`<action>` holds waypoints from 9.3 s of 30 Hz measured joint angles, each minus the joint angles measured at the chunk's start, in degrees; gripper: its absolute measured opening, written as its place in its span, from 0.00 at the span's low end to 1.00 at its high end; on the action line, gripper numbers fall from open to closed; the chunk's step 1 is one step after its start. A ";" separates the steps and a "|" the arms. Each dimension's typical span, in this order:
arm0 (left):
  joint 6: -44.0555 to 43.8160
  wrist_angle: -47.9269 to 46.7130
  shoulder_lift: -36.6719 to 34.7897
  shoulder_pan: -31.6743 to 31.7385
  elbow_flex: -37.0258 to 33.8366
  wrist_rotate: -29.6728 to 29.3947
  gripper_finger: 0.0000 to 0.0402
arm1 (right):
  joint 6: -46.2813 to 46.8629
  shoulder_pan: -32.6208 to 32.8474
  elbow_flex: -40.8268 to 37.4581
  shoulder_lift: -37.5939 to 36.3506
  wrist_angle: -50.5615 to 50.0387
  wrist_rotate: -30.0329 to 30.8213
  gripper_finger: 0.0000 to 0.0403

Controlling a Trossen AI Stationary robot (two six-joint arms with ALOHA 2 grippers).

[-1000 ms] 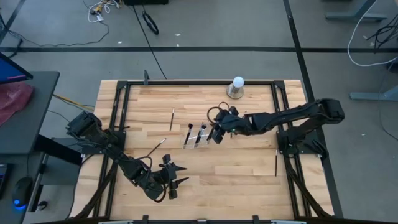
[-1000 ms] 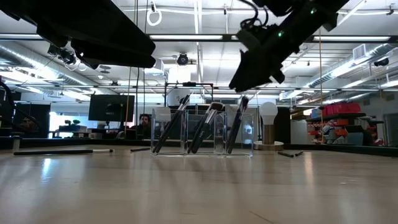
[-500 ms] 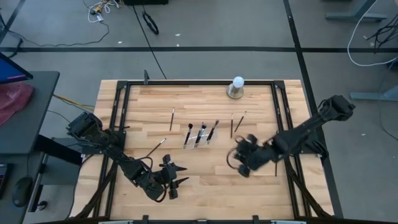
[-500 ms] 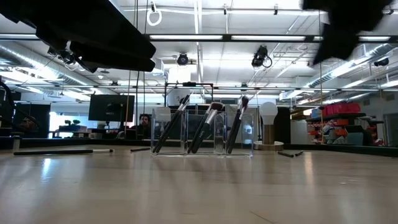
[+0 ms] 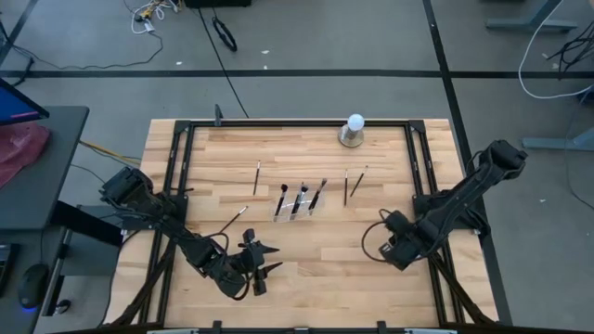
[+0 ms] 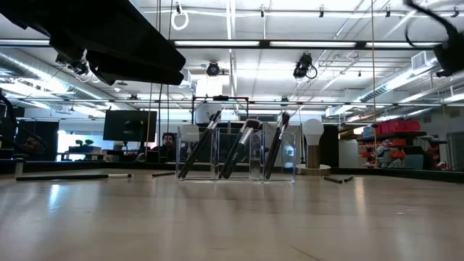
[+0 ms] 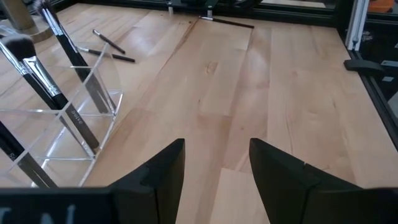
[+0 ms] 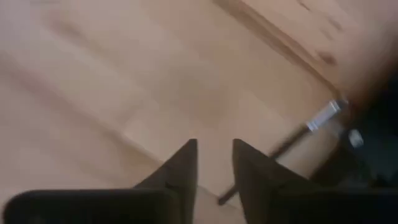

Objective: Put items in baskets/containers
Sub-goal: Put the eyeshadow brush into the transparent organizer

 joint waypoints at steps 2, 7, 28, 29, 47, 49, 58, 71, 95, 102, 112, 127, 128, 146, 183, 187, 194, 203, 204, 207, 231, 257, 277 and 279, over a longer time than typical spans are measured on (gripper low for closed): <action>0.00 0.01 0.00 0.00 0.00 0.00 0.46 | 7.40 0.75 -2.97 0.00 0.28 -3.04 0.31; 0.22 -0.46 0.00 0.00 0.00 -0.01 0.46 | 19.82 3.01 -9.12 0.00 1.95 -8.46 0.37; 1.42 -1.53 0.02 -0.04 0.00 -0.01 0.46 | 20.96 5.10 -15.26 0.73 19.61 1.14 0.07; 1.35 -1.73 0.02 -0.05 0.00 -0.01 0.46 | 20.57 5.42 -15.22 1.17 19.98 2.09 0.06; 1.03 -2.48 0.04 0.00 0.00 0.20 0.46 | 12.98 8.31 -15.09 7.78 30.98 16.38 0.15; 1.03 -2.43 0.04 -0.02 0.00 0.21 0.46 | 11.27 8.85 -15.15 7.85 31.25 19.08 0.21; 0.96 -2.21 0.04 0.00 0.00 0.21 0.46 | 4.04 11.42 -15.38 11.46 32.13 31.72 0.36; 0.16 -2.14 0.04 0.00 0.00 0.21 0.46 | 0.05 15.13 -15.22 22.33 38.16 42.11 0.25; 1.30 -1.93 0.04 -0.02 0.00 0.21 0.46 | 5.71 20.26 -12.80 31.82 40.11 55.13 0.02; 9.56 1.49 0.04 0.00 -0.02 0.22 0.46 | -12.98 15.35 -7.59 29.63 53.56 61.92 0.02; 28.20 12.44 0.04 1.59 -0.02 11.76 0.46 | -80.88 7.13 -5.93 29.29 114.20 49.63 0.02; 45.05 36.12 0.04 4.13 -0.02 23.42 0.46 | -99.84 -1.76 -5.93 29.22 138.04 19.46 0.02; 45.05 36.56 0.04 4.23 -0.02 23.43 0.46 | -99.86 -1.91 -5.79 29.20 138.05 19.08 0.02; 56.93 42.85 13.22 4.06 13.38 26.99 0.46 | -101.89 -1.60 -2.22 29.05 134.90 13.64 0.02; 51.17 25.04 5.44 0.67 13.31 13.00 0.03 | -99.93 0.01 -2.28 27.53 127.39 29.59 0.20; 40.07 6.71 -2.39 -0.31 13.31 8.58 0.04 | -99.12 1.95 -2.28 23.77 118.28 41.33 0.30; 20.76 -24.71 -16.46 7.36 13.29 9.65 0.04 | -93.78 3.51 -2.28 21.55 110.57 46.42 0.35; 21.90 -37.02 -20.65 26.57 13.29 26.60 0.04 | -88.11 2.59 -2.28 21.57 105.58 46.40 0.32; 22.02 -37.78 -20.33 28.08 13.31 28.55 0.04 | -87.87 2.53 -2.28 21.57 105.55 46.40 0.32; 22.08 -41.42 -19.82 31.44 13.18 33.34 0.04 | -87.78 2.56 -2.28 21.57 105.50 46.38 0.30; 21.97 -41.19 -10.12 39.27 13.29 44.78 0.09 | -85.79 2.51 -2.28 21.62 103.53 43.43 0.29; 7.06 -57.38 -23.84 30.86 10.22 28.48 0.32 | -78.80 2.17 -2.36 22.40 100.27 43.18 0.29; -29.22 -33.56 -26.32 12.37 -24.48 12.33 0.54 | -77.33 -0.30 -2.35 25.77 104.10 41.91 0.29; -29.39 -28.89 -26.32 12.31 -27.02 11.87 0.60 | -77.32 -0.52 -2.35 25.77 103.80 41.90 0.29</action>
